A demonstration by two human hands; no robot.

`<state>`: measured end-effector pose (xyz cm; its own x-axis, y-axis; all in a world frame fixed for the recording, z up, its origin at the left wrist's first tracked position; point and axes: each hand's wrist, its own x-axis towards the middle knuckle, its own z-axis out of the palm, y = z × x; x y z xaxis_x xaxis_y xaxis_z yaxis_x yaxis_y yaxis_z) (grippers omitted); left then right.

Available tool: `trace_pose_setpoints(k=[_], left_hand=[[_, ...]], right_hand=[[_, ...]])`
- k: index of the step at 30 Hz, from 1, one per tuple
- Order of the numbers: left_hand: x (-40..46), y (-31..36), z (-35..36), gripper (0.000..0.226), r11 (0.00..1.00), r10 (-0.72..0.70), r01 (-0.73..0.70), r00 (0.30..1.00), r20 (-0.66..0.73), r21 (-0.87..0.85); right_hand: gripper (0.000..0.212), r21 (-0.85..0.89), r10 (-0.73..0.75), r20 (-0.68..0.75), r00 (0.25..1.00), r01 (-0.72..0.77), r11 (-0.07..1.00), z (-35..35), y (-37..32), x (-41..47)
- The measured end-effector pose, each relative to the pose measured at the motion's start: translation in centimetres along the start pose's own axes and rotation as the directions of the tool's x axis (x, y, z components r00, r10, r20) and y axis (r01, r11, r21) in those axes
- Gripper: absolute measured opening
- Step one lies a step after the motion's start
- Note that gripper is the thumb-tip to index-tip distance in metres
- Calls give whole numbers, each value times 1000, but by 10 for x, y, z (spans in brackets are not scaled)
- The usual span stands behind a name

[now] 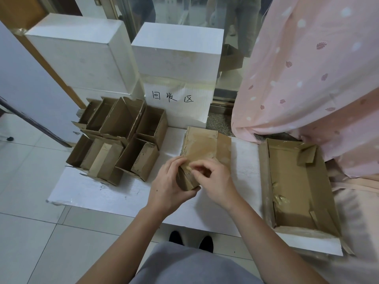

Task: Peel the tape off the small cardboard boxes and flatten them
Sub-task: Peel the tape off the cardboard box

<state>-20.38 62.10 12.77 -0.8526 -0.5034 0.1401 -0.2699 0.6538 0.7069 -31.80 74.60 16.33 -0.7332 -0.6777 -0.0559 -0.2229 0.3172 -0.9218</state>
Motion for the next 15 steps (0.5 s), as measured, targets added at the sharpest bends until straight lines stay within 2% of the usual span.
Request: trace_pose_setpoints(k=[2,7,11,13,15], left_hand=[[1,2,0,87,1000,7,-7,1000,-10,11],[2,5,3,87,998,40,-41,999,22,46],[5,12,0,84,1000,10,-11,997,71,18],[7,17,-3,83,1000,-5,4,997,74,11],[7,22,-4,82,1000,-15,15,997,73,-1]], right_hand=[[23,67,78,-34,996,-75,995,-2,2,1],[18,-67,118,0,993,-118,991,-3,3,6],[11,-241,73,-95,993,-94,966,-7,0,7],[15,-356,-34,-165,986,-27,934,-7,0,5],[16,-451,-164,-160,973,75,889,-4,-1,3]])
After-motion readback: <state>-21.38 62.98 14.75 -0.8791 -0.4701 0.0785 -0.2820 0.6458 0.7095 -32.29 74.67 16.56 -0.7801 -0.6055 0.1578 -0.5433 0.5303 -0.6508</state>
